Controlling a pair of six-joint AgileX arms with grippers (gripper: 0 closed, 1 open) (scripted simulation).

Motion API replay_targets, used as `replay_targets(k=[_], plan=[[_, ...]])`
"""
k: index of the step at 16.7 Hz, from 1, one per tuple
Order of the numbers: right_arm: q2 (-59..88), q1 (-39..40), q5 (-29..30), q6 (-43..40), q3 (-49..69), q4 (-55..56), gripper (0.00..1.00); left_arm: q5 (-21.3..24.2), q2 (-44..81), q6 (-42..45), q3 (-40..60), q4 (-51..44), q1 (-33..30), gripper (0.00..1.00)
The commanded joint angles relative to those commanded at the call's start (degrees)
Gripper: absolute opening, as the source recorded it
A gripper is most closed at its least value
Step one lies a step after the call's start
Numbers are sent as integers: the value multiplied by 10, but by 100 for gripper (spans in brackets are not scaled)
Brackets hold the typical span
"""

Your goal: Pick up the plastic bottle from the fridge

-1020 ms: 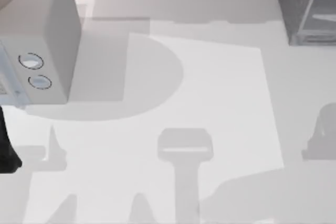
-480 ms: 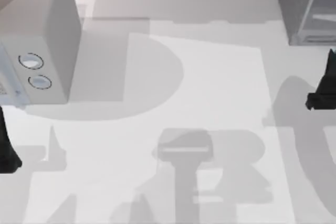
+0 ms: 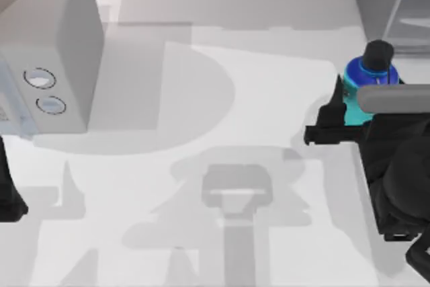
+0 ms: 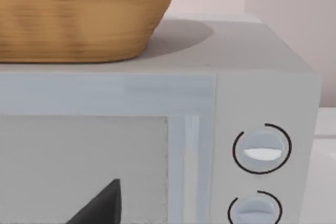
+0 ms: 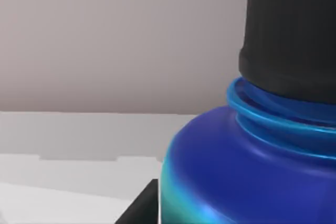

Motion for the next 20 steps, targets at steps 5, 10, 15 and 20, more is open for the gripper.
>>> replay_targets(k=[5,10,15,20], plan=[[99,41,41,1,25,85,0,0,0,0,0,0,0,100],[102,40,41,2,24,86,0,0,0,0,0,0,0,100],[163,9,16,0,70,102,0,0,0,0,0,0,0,100],[243,-29,-27,-1,133,123,0,0,0,0,0,0,0,100]])
